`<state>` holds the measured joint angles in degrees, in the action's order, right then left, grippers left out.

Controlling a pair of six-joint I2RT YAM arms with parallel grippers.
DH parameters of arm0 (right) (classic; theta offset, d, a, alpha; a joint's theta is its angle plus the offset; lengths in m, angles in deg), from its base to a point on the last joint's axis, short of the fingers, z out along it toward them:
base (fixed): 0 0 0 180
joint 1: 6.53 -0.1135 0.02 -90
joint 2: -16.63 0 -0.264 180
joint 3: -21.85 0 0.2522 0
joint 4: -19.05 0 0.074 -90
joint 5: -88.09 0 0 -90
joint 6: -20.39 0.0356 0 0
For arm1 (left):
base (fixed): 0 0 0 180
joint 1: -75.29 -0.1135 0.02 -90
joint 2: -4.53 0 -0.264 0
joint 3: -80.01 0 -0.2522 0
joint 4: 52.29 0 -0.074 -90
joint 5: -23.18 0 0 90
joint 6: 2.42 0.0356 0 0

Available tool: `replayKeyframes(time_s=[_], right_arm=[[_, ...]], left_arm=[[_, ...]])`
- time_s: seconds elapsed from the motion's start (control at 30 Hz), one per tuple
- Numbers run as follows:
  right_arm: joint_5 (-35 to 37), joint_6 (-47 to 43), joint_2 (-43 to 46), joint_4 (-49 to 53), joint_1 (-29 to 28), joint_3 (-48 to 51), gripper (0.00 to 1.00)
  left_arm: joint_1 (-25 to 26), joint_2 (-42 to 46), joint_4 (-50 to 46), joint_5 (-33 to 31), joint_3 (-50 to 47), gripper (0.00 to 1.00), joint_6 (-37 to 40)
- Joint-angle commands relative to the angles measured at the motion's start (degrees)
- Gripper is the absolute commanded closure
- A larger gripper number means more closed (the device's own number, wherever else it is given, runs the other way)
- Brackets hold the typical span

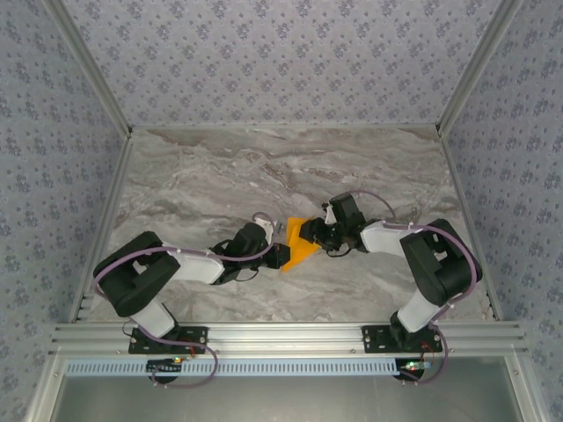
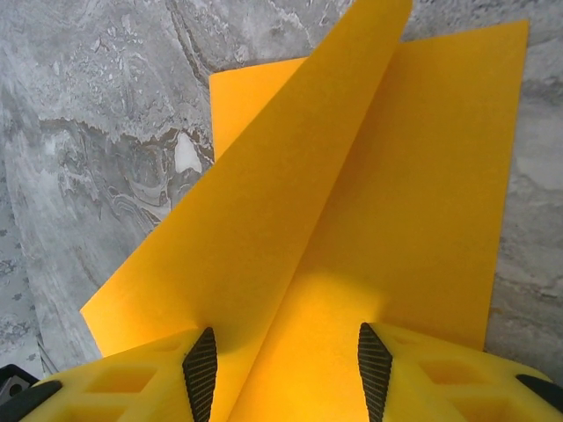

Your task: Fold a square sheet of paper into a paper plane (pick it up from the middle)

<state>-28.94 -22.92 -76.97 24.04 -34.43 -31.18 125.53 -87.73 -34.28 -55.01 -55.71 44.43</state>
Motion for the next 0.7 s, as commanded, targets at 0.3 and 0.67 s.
replayKeyframes(time_s=[0.3, 0.67], right_arm=[[-0.8, 0.3, -1.7, -1.2, -0.6, -1.0, 0.41], [3.1, -0.2, -3.6, 4.8, -1.8, -3.1, 0.39]], left_arm=[[-0.5, -1.9, 0.4, 3.0, 1.6, 0.80, -1.2], [-1.2, 0.1, -1.8, 2.6, 2.1, 0.80, -0.7]])
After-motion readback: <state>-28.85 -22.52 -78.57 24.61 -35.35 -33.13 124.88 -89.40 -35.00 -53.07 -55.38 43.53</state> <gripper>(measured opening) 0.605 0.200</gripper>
